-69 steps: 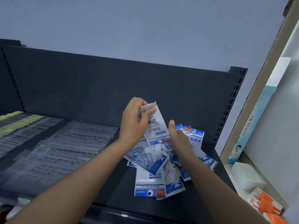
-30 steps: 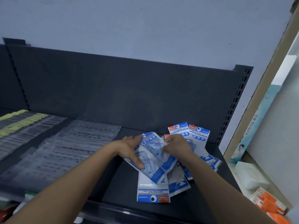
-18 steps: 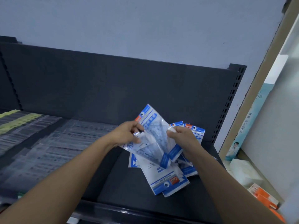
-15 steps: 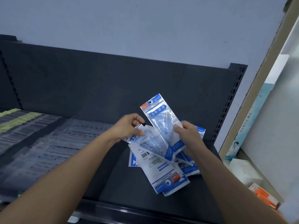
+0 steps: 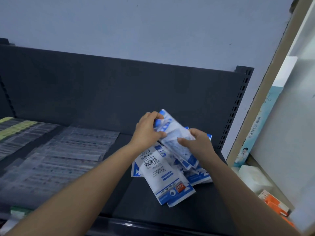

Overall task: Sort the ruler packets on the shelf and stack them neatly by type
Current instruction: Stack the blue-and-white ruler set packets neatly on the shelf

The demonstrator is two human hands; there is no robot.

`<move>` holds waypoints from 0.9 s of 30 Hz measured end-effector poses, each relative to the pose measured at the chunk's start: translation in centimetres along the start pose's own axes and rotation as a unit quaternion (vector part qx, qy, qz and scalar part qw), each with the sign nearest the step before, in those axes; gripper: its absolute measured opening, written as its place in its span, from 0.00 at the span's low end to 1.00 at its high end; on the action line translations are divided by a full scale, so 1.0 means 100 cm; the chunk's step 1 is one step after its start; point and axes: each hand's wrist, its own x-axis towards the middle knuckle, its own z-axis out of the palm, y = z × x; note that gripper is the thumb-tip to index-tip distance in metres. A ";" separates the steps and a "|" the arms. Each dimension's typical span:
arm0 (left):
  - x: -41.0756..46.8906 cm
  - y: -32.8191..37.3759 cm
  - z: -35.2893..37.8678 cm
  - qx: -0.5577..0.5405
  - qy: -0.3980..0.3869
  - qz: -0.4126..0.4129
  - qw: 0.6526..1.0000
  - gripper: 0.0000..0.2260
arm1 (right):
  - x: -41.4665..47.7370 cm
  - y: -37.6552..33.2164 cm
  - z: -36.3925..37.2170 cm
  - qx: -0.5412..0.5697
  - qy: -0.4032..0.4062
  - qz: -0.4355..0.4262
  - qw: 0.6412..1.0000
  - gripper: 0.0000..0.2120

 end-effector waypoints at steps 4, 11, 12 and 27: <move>-0.001 -0.003 -0.009 0.103 -0.245 -0.017 0.964 0.27 | 0.008 0.020 -0.018 -0.072 0.138 0.032 0.987 0.08; -0.012 -0.019 -0.005 0.290 -0.451 -0.006 0.844 0.44 | 0.008 0.039 -0.020 -0.345 0.080 0.046 0.934 0.23; -0.012 -0.020 -0.006 0.305 -0.441 -0.004 0.844 0.43 | 0.007 0.036 -0.018 -0.378 0.082 0.022 0.922 0.22; -0.026 -0.025 0.003 0.149 -0.410 -0.028 0.899 0.22 | 0.007 0.033 0.001 -0.533 -0.091 -0.024 0.841 0.28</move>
